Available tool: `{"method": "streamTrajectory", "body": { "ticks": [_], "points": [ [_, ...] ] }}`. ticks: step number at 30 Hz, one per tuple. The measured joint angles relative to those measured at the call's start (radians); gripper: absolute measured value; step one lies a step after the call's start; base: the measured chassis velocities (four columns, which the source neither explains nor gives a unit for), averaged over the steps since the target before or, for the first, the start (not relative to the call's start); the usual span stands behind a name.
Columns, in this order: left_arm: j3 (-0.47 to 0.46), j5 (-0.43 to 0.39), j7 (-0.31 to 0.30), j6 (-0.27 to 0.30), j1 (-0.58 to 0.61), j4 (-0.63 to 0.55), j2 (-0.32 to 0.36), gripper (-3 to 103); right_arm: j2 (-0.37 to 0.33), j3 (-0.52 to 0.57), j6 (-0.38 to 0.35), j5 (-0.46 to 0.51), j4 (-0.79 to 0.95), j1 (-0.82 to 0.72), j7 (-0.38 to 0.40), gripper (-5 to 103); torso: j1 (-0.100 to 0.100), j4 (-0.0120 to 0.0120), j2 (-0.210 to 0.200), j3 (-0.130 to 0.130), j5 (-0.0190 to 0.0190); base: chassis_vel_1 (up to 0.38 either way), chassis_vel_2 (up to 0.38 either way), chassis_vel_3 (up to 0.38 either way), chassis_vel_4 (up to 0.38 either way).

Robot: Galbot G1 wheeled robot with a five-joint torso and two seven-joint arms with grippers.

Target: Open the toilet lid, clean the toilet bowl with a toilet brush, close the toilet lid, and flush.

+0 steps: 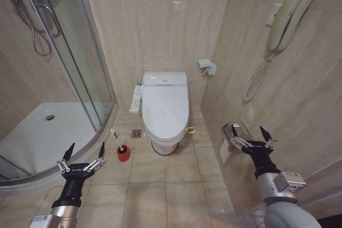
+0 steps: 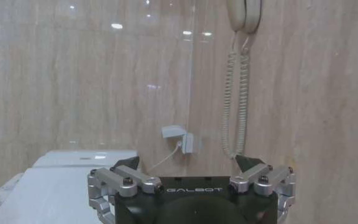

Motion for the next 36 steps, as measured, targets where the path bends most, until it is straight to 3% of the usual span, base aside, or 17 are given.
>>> {"method": "streamTrajectory", "body": {
  "ticks": [36],
  "points": [
    [0.0, 0.0, 0.0, 0.0, 0.0, 0.0, 0.0, 100, 0.0, 0.0, 0.0, 0.0, 0.0, 0.0, 0.0, 100, 0.0, -0.0001, 0.0, 0.0, 0.0, -0.009, 0.009, 0.009, -0.003]
  ]
}}
